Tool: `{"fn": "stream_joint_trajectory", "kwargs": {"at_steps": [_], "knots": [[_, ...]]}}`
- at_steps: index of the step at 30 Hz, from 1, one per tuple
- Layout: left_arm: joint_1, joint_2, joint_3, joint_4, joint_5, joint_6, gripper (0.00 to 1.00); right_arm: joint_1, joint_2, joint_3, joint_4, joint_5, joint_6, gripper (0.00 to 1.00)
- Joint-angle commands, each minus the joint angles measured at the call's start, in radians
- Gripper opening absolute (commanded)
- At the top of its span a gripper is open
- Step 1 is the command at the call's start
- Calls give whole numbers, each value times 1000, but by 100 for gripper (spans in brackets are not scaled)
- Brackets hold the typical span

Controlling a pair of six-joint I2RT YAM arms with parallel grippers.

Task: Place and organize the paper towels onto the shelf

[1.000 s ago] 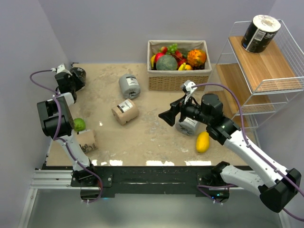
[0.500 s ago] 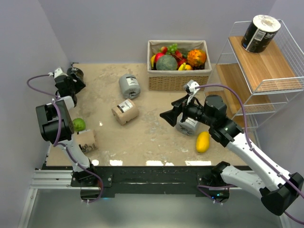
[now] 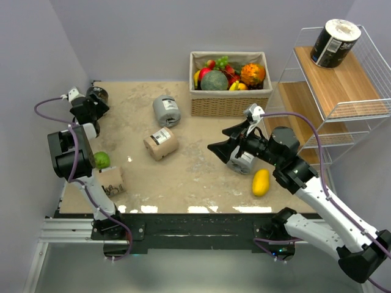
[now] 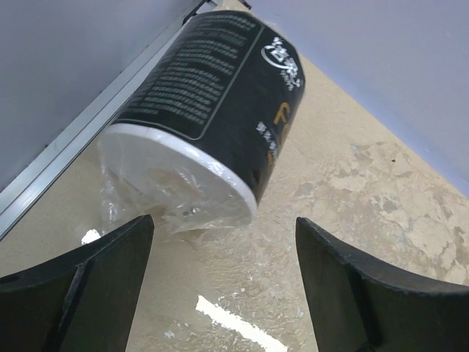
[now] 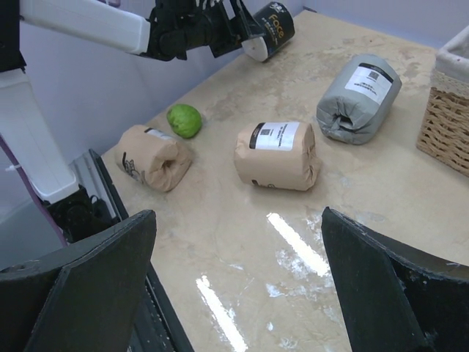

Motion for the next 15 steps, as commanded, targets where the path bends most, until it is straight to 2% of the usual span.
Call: {"fn": "stream_joint_trajectory", "kwargs": {"at_steps": [1, 9, 13, 15], "knots": [[4, 18, -11, 75, -65, -34, 84, 2, -14, 13, 79, 40, 36, 99], [5, 56, 32, 130, -13, -31, 79, 2, 6, 22, 92, 67, 45, 99], [4, 79, 59, 161, 4, -37, 70, 1, 18, 21, 101, 73, 59, 99], [4, 96, 79, 159, 3, -43, 69, 1, 21, 25, 93, 77, 57, 99]]}}
